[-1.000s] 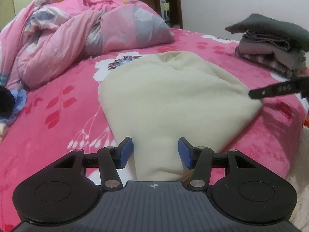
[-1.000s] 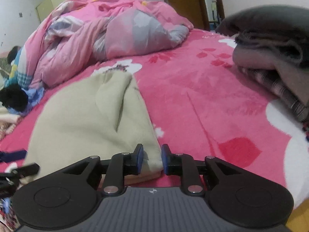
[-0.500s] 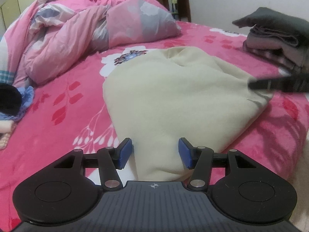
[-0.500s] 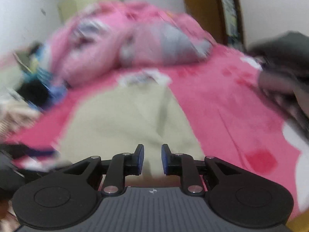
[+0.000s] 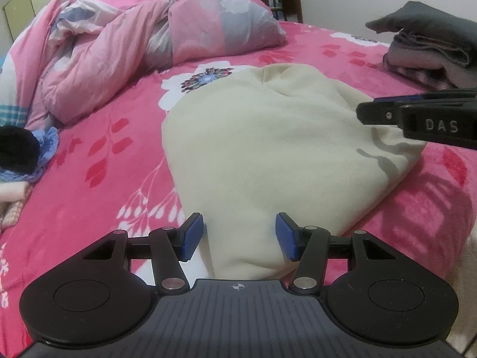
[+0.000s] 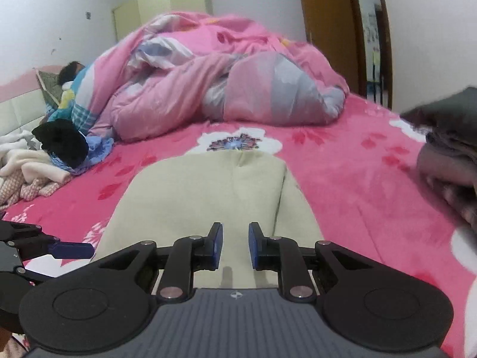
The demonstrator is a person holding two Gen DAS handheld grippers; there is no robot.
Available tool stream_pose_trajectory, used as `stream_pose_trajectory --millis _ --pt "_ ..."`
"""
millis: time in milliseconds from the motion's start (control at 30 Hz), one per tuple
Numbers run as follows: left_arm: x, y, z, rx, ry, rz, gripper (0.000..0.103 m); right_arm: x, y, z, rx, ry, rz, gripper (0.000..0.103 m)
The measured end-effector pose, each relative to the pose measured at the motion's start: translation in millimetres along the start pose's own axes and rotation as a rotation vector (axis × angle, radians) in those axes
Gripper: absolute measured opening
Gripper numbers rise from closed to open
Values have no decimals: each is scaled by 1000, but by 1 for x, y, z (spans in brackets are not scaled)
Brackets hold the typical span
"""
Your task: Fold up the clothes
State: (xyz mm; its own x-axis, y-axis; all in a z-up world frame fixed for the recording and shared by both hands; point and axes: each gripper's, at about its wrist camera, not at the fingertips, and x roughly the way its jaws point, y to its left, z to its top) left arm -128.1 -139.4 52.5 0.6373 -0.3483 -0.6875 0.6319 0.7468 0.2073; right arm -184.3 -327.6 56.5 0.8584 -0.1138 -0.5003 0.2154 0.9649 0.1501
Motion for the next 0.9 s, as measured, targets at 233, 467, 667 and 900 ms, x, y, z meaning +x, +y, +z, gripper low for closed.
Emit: stream_pose_trajectory --millis 233,467,667,900 --pt "0 -5 3 25 14 18 55 20 -3 -23 4 47 -5 18" --pt "0 -9 4 38 20 37 56 27 -7 -21 17 51 11 18" --pt "0 -11 5 51 24 48 56 27 -8 -22 20 50 18 18" --pt "0 -13 6 63 28 58 56 26 -7 -24 23 42 18 18"
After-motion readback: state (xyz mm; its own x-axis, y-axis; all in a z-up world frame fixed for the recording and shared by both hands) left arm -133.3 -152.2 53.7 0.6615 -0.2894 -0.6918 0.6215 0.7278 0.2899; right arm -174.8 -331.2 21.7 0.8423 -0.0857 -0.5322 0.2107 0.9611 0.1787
